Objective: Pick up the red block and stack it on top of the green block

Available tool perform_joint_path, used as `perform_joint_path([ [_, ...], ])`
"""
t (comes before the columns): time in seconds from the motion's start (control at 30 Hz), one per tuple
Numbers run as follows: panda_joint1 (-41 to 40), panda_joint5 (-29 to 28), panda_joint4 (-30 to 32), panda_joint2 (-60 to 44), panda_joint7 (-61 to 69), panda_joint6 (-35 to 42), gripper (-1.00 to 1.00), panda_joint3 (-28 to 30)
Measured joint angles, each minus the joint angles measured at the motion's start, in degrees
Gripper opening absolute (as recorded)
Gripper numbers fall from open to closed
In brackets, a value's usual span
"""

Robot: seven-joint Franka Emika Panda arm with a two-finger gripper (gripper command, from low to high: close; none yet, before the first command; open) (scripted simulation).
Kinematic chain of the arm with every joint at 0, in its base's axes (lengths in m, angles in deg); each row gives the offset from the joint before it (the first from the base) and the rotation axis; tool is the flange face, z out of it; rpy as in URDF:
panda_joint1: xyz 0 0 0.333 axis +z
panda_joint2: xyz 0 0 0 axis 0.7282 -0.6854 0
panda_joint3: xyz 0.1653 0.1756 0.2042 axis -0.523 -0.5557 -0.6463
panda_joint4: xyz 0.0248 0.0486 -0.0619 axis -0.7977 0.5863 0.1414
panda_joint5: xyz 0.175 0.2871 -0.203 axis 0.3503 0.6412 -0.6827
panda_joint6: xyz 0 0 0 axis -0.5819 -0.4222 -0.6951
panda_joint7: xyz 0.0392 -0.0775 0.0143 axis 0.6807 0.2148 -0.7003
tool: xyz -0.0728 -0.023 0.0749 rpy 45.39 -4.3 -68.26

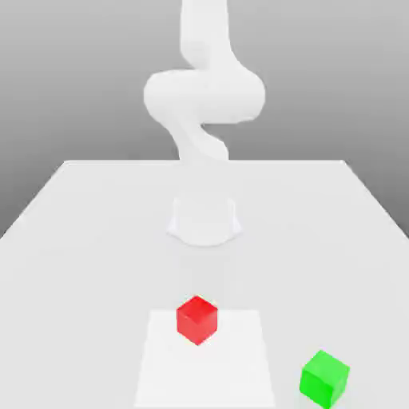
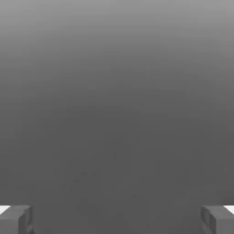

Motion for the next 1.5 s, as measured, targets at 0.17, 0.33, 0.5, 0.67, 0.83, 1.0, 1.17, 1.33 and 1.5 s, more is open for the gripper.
perform_joint_path([
  [0.17,4.48,0.14,7.79,-9.48,11.71,-6.68,0.0,5.37],
  [0.33,7.74,0.48,15.53,-19.06,23.65,-13.25,0.0,9.11],
  [0.5,10.15,-0.6,24.01,-29.93,36.06,-20.73,0.0,11.91],
  [0.67,10.43,-0.16,28.49,-41.49,45.17,-29.26,0.0,11.86],
  [0.83,8.47,7.1,27.59,-49.01,50.83,-35.41,0.0,8.12],
  [1.0,4.92,10.67,27.09,-53.44,53.33,-39.11,-1.0,3.64],
  [1.17,4.51,10.75,27.05,-53.77,53.37,-39.3,-1.0,3.2],
  [1.33,6.7,4.26,27.84,-47.33,48.82,-34.0,-1.0,7.1],
  [1.5,5.86,-1.08,29.05,-40.33,44.85,-28.12,-1.0,7.77],
])
